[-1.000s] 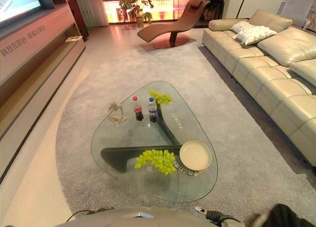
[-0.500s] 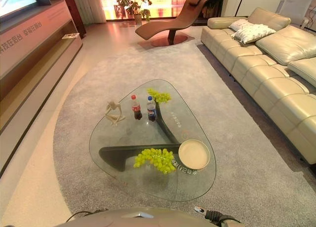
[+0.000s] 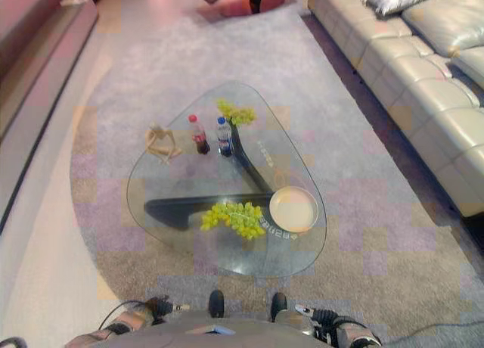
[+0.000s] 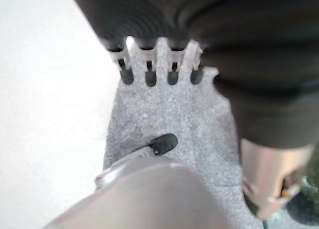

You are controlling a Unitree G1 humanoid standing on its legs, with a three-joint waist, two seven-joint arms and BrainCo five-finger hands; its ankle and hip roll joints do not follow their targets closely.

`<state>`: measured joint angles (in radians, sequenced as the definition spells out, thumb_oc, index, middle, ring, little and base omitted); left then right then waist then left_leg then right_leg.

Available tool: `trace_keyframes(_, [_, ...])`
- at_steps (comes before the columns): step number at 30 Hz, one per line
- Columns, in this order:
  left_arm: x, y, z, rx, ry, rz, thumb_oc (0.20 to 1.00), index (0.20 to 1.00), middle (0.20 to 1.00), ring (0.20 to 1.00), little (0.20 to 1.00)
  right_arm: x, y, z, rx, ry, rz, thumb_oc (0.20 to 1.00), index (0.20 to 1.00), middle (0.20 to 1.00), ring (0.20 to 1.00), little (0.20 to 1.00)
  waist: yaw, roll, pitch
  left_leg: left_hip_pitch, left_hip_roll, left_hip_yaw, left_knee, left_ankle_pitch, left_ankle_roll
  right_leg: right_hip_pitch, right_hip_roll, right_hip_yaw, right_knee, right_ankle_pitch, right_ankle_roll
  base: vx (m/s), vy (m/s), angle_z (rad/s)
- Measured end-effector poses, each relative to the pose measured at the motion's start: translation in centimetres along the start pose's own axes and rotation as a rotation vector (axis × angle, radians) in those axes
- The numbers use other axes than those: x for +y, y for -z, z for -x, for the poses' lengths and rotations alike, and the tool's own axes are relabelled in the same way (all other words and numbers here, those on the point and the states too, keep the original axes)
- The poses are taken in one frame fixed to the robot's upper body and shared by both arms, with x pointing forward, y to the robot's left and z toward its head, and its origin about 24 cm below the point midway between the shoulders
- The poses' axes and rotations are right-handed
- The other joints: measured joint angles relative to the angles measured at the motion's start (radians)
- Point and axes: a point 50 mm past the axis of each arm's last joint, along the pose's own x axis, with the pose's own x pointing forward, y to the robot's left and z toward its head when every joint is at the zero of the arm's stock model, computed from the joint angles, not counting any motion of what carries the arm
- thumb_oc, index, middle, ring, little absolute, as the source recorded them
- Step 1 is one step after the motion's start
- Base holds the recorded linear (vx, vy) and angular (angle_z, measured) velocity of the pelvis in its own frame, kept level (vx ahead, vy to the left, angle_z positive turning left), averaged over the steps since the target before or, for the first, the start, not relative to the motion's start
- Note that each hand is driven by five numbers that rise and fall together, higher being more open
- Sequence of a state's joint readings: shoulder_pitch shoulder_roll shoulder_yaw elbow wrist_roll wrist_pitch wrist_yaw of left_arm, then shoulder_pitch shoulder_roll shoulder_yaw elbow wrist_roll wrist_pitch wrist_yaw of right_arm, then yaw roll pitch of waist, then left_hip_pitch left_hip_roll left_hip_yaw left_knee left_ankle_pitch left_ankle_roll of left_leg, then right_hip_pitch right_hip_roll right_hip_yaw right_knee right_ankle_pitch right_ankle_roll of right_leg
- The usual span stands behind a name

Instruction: Pick up fruits into the plate

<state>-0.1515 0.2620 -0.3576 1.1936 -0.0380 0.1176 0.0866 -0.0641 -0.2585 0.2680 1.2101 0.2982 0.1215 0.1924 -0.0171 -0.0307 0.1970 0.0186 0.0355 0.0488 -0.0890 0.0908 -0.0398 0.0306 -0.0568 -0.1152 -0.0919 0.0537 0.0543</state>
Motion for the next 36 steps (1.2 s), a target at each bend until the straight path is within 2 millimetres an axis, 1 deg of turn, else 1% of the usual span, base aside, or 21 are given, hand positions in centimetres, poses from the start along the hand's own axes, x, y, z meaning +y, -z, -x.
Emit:
trace_keyframes(2, [1.6,-4.4,0.0,-0.149,-0.069,-0.06,1.0,1.0,1.0,1.0,1.0,-0.3,-3.5,0.1,-0.095,-0.009,0.04,1.0,1.0,1.0,1.0,1.0,-0.006,0.008,0.052,-0.041,-0.003,0.004,0.001,0.012,0.003,-0.049,-0.001,0.011,0.007,0.013,0.003,-0.15,0.049,-0.1])
trace_keyframes(3, [2.0,-5.4,0.1,-0.183,-0.086,-0.081,1.0,1.0,1.0,1.0,1.0,-0.4,-4.2,0.2,-0.115,-0.009,0.046,1.0,1.0,1.0,1.0,1.0,-0.006,0.01,0.064,-0.049,-0.003,0.006,0.0,0.014,0.004,-0.057,-0.001,0.014,0.007,0.017,0.003,-0.14,0.058,-0.12])
trace_keyframes(4, [3.3,-8.1,0.5,-0.274,-0.137,-0.124,1.0,1.0,1.0,1.0,1.0,-0.6,-6.4,0.5,-0.174,-0.009,0.066,1.0,1.0,1.0,1.0,1.0,-0.007,0.013,0.102,-0.061,-0.003,0.015,0.0,0.02,0.005,-0.07,-0.001,0.022,0.001,0.029,0.004,-0.12,0.048,-0.13])
trace_keyframes(5, [4.1,-9.4,0.8,-0.317,-0.165,-0.143,1.0,1.0,1.0,1.0,1.0,-0.6,-7.5,0.6,-0.204,-0.011,0.066,1.0,1.0,1.0,1.0,1.0,-0.008,0.015,0.118,-0.066,-0.003,0.018,0.0,0.022,0.004,-0.075,-0.001,0.024,0.001,0.032,0.004,-0.16,0.062,-0.14])
trace_keyframes(8, [7.9,-15.6,2.9,-0.5,-0.31,-0.287,1.0,1.0,1.0,1.0,1.0,-1.1,-11.8,1.7,-0.315,-0.007,0.055,1.0,1.0,1.0,1.0,1.0,-0.017,0.033,0.179,-0.106,-0.003,0.025,0.0,0.035,0.003,-0.119,0.0,0.029,0.001,0.043,0.003,-0.12,0.053,-0.08])
trace_keyframes(10, [9.6,-17.9,4.0,-0.561,-0.381,-0.32,1.0,1.0,1.0,1.0,1.0,-1.3,-14.0,2.4,-0.369,-0.004,0.055,1.0,1.0,1.0,1.0,1.0,-0.022,0.044,0.207,-0.118,-0.002,0.026,0.0,0.04,0.003,-0.133,0.001,0.028,0.001,0.054,0.003,-0.14,0.039,-0.04])
trace_keyframes(11, [10.1,-19.1,4.7,-0.596,-0.42,-0.362,1.0,1.0,1.0,1.0,1.0,-1.4,-14.5,2.6,-0.378,-0.005,0.047,1.0,1.0,1.0,1.0,1.0,-0.026,0.049,0.225,-0.12,-0.002,0.026,0.0,0.04,0.002,-0.135,0.002,0.028,0.001,0.054,0.003,-0.16,0.035,-0.03])
trace_keyframes(12, [10.6,-20.2,5.3,-0.63,-0.451,-0.395,1.0,1.0,1.0,1.0,1.0,-1.4,-15.9,3.1,-0.406,-0.003,0.059,1.0,1.0,1.0,1.0,1.0,-0.032,0.053,0.24,-0.126,-0.002,0.027,0.0,0.041,0.002,-0.142,0.001,0.028,0.001,0.054,0.003,-0.13,0.027,-0.02])
trace_keyframes(13, [10.9,-20.9,5.7,-0.653,-0.477,-0.416,1.0,1.0,1.0,1.0,1.0,-1.5,-16.1,3.1,-0.409,-0.002,0.056,1.0,1.0,1.0,1.0,1.0,-0.035,0.055,0.245,-0.139,-0.002,0.026,0.0,0.044,0.001,-0.155,0.002,0.028,0.001,0.056,0.002,-0.05,0.016,-0.01])
trace_keyframes(14, [11.4,-22.1,6.5,-0.691,-0.526,-0.46,1.0,1.0,1.0,1.0,1.0,-1.4,-17.4,3.6,-0.44,-0.004,0.047,1.0,1.0,1.0,1.0,1.0,-0.04,0.057,0.255,-0.163,-0.002,0.026,0.0,0.048,0.0,-0.179,0.002,0.028,0.001,0.061,0.002,-0.08,0.014,-0.02])
trace_keyframes(15, [12.0,-23.8,7.7,-0.736,-0.576,-0.496,1.0,1.0,1.0,1.0,1.0,-1.1,-19.1,4.3,-0.483,-0.005,0.057,1.0,1.0,1.0,1.0,1.0,-0.044,0.059,0.292,-0.172,-0.002,0.026,0.001,0.053,-0.001,-0.188,0.003,0.029,0.001,0.066,0.001,-0.08,0.012,-0.03])
trace_keyframes(17, [12.2,-26.1,9.3,-0.796,-0.646,-0.606,1.0,1.0,1.0,1.0,1.0,-0.7,-20.8,4.9,-0.513,-0.004,0.051,1.0,1.0,1.0,1.0,1.0,-0.047,0.059,0.319,-0.196,-0.002,0.027,0.001,0.058,-0.003,-0.216,0.007,0.031,0.006,0.068,-0.001,-0.1,0.009,-0.04])
trace_keyframes(18, [12.5,-27.5,10.4,-0.833,-0.687,-0.643,1.0,1.0,1.0,1.0,1.0,-0.3,-22.0,5.5,-0.541,-0.005,0.052,1.0,1.0,1.0,1.0,1.0,-0.049,0.058,0.333,-0.21,-0.002,0.029,0.001,0.06,-0.004,-0.232,0.009,0.032,0.007,0.072,-0.001,-0.08,0.002,-0.04])
trace_keyframes(19, [12.7,-28.7,11.4,-0.861,-0.725,-0.688,1.0,1.0,1.0,1.0,1.0,-0.1,-22.5,5.7,-0.547,-0.004,0.047,1.0,1.0,1.0,1.0,1.0,-0.053,0.057,0.339,-0.224,-0.002,0.032,0.001,0.062,-0.004,-0.246,0.009,0.034,0.008,0.074,-0.001,-0.03,-0.002,-0.04])
trace_keyframes(21, [12.7,-29.9,12.5,-0.894,-0.767,-0.74,1.0,1.0,1.0,1.0,1.0,0.2,-23.2,5.9,-0.562,-0.007,0.027,1.0,1.0,1.0,1.0,1.0,-0.057,0.057,0.343,-0.227,-0.002,0.04,0.001,0.063,-0.004,-0.252,0.009,0.042,0.008,0.075,-0.001,-0.02,-0.006,-0.1])
trace_keyframes(23, [12.7,-30.1,12.7,-0.899,-0.778,-0.755,1.0,1.0,1.0,1.0,1.0,0.3,-23.3,6.0,-0.565,-0.007,0.02,1.0,1.0,1.0,1.0,1.0,-0.06,0.057,0.343,-0.224,-0.002,0.042,0.001,0.063,-0.004,-0.252,0.008,0.045,0.008,0.075,-0.001,-0.02,-0.005,-0.09])
trace_keyframes(25, [13.1,-31.7,14.3,-0.91,-0.865,-0.845,1.0,1.0,1.0,1.0,1.0,0.4,-24.0,6.4,-0.591,-0.007,-0.022,1.0,1.0,1.0,1.0,1.0,-0.083,0.056,0.343,-0.226,-0.003,0.048,0.001,0.062,-0.004,-0.255,0.008,0.05,0.008,0.075,-0.001,-0.03,-0.042,-0.07])
trace_keyframes(28, [13.1,-32.5,14.9,-0.905,-0.91,-0.908,1.0,1.0,1.0,1.0,1.0,0.6,-24.6,6.6,-0.602,0.0,-0.042,1.0,1.0,1.0,1.0,1.0,-0.095,0.055,0.343,-0.239,-0.003,0.06,0.001,0.062,-0.004,-0.283,0.013,0.064,0.022,0.075,-0.002,-0.02,-0.038,-0.11])
trace_keyframes(30, [13.1,-32.5,14.9,-0.895,-0.921,-0.928,1.0,1.0,1.0,1.0,1.0,0.8,-24.8,6.7,-0.611,-0.009,-0.054,1.0,1.0,1.0,1.0,1.0,-0.097,0.055,0.343,-0.251,-0.001,0.069,0.001,0.062,-0.004,-0.303,0.016,0.076,0.029,0.076,-0.003,-0.01,-0.06,-0.19])
trace_keyframes(33, [12.8,-32.2,14.3,-0.858,-0.941,-0.979,1.0,1.0,1.0,1.0,1.0,1.1,-24.3,6.3,-0.601,-0.014,-0.061,1.0,1.0,1.0,1.0,1.0,-0.108,0.055,0.343,-0.265,0.002,0.076,0.001,0.063,-0.005,-0.329,0.021,0.083,0.043,0.077,-0.004,-0.01,-0.045,-0.13])
trace_keyframes(36, [13.0,-31.9,14.0,-0.827,-0.978,-1.009,1.0,1.0,1.0,1.0,1.0,1.2,-24.4,6.3,-0.606,-0.018,-0.062,1.0,1.0,1.0,1.0,1.0,-0.113,0.054,0.343,-0.289,0.003,0.089,0.001,0.064,-0.004,-0.367,0.023,0.1,0.06,0.077,-0.004,-0.01,-0.007,-0.11])
